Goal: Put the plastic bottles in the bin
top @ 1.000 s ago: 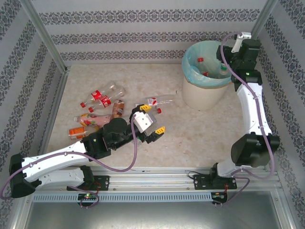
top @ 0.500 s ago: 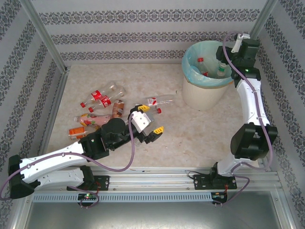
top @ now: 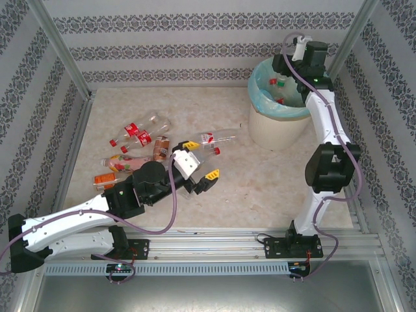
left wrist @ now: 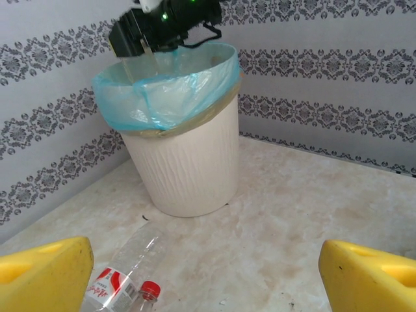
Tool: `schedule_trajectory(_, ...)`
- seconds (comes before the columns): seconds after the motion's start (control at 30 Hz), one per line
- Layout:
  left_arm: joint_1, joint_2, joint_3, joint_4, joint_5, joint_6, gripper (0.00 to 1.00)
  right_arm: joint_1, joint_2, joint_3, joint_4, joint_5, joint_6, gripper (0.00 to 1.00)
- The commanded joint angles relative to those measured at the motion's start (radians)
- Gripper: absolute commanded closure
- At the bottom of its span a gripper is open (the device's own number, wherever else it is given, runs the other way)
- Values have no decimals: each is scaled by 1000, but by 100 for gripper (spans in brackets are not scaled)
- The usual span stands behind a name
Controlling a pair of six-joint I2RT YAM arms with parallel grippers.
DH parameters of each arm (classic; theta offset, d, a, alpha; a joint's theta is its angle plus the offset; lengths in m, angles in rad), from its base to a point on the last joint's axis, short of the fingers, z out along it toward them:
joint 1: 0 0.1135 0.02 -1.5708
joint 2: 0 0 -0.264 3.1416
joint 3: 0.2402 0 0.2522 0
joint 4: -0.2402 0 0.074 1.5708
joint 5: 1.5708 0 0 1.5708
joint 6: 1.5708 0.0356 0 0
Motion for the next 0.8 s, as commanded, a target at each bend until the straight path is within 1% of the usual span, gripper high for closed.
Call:
schedule_trajectory(0.0, 3, -19, -6, -19, -33, 2, 10, -2, 8, -20, 5, -1, -31, 65)
schedule_trajectory(0.13, 3, -5, -3, -12, -18, 8, 10, 0, 19, -46, -8, 6, -55, 59)
schedule_trajectory(0.2, 3, 6, -1, -8, -9, 10, 9, 0, 18, -55, -11, 4, -62, 50)
schedule_trajectory(0.33, 3, 27, 5, -6, -2, 24, 9, 4, -14, -53, -20, -10, -62, 42)
schedule_trajectory(0.4, 3, 40, 8, -3, -1, 34, 9, 12, -49, -57, -9, -8, -61, 35)
schedule_trajectory(0.53, 3, 57, 18, 0, 6, 45, 9, 21, -85, -49, 4, 36, -68, 27)
schedule_trajectory(0.77, 3, 54, -2, 15, 3, 36, 9, 23, -60, 6, -45, 36, -74, 27)
